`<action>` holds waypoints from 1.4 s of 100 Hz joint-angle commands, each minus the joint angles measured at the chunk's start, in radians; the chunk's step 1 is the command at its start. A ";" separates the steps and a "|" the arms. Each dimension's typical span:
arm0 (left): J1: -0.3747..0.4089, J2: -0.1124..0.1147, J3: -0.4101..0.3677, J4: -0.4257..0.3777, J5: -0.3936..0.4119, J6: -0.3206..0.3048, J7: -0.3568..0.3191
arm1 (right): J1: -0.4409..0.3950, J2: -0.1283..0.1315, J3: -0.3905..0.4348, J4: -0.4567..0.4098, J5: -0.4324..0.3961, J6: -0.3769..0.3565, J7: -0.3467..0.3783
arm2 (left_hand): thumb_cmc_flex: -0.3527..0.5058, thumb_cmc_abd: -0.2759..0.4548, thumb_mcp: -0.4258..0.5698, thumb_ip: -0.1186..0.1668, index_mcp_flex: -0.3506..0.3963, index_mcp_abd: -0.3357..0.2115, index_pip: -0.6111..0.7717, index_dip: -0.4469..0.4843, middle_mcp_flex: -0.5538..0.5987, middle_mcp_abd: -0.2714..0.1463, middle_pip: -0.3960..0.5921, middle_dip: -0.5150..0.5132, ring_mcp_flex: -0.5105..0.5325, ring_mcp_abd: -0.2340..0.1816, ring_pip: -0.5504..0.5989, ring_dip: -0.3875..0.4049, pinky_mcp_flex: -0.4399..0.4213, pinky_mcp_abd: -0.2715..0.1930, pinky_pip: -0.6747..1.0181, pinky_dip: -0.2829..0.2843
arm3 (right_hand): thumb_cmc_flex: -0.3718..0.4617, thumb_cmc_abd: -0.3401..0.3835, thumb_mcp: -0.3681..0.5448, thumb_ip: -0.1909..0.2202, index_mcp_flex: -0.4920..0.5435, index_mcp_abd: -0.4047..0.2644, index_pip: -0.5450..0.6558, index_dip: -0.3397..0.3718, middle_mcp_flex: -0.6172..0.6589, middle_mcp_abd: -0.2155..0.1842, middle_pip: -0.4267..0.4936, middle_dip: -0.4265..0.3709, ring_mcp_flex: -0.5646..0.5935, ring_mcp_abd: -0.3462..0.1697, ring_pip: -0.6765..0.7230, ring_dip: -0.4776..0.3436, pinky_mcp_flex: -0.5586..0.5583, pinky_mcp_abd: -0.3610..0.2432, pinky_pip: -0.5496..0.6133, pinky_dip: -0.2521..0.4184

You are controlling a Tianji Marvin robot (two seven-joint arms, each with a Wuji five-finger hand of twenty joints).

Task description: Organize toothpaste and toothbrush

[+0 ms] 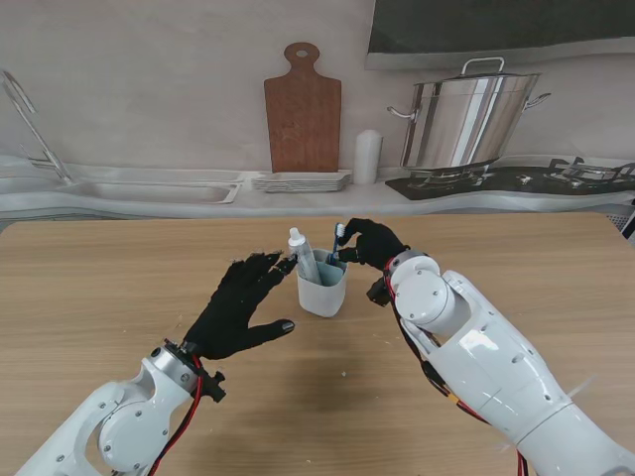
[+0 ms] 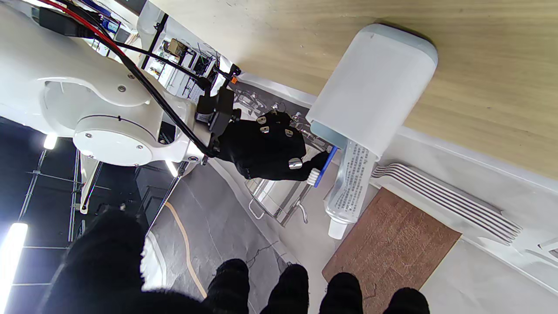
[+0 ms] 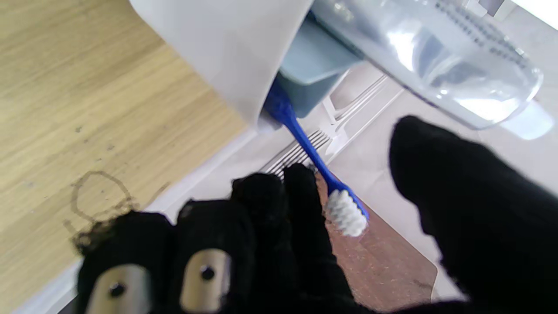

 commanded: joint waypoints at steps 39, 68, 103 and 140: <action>0.012 -0.003 -0.004 -0.015 -0.003 0.018 -0.011 | -0.071 0.031 0.081 -0.092 -0.054 -0.069 0.038 | 0.007 0.015 -0.015 -0.011 -0.021 0.076 -0.006 0.001 -0.031 0.017 -0.021 0.022 -0.029 -0.023 -0.011 -0.026 -0.010 -0.014 -0.010 0.017 | -0.228 -0.101 -0.034 -0.101 -0.295 -0.096 -0.008 -0.024 -0.298 0.147 -0.282 -0.310 -0.033 0.192 -0.563 -0.330 -0.134 0.278 -0.247 -0.298; 0.021 -0.006 -0.013 -0.018 -0.008 0.047 -0.006 | -0.185 0.047 0.179 -0.210 -0.058 -0.167 0.026 | 0.003 0.019 -0.022 -0.018 -0.019 0.262 -0.010 -0.014 -0.021 0.037 -0.021 -0.051 -0.028 -0.045 -0.023 -0.078 0.016 -0.116 -0.056 -0.068 | -0.236 -0.010 -0.096 -0.079 -0.419 -0.179 -0.039 -0.063 -0.600 0.184 -0.501 -0.374 -0.524 0.279 -1.056 -0.466 -0.685 0.252 -0.550 -0.328; 0.036 -0.017 -0.026 -0.011 -0.036 0.105 0.030 | -0.356 0.077 0.296 -0.324 -0.087 -0.410 0.044 | 0.003 0.004 -0.020 -0.019 0.029 0.297 0.039 0.010 0.009 0.063 0.044 -0.117 -0.014 -0.025 0.011 -0.061 0.032 -0.181 -0.053 -0.129 | -0.299 0.075 -0.133 -0.065 -0.259 0.075 -0.114 -0.103 -0.866 0.142 -0.533 -0.400 -0.949 0.154 -1.141 -0.528 -1.079 0.031 -0.718 -0.347; 0.020 -0.031 0.000 0.013 -0.118 0.158 0.040 | -0.513 0.076 0.384 -0.403 -0.117 -0.547 -0.023 | 0.018 -0.047 -0.006 -0.017 0.095 0.296 0.168 -0.009 0.049 0.082 0.166 -0.045 0.039 0.010 0.153 -0.111 0.100 -0.146 0.026 -0.026 | -0.260 0.129 -0.174 -0.035 -0.016 0.148 -0.251 -0.135 -0.738 0.157 -0.601 -0.425 -0.886 0.181 -1.163 -0.543 -1.050 0.035 -0.715 -0.345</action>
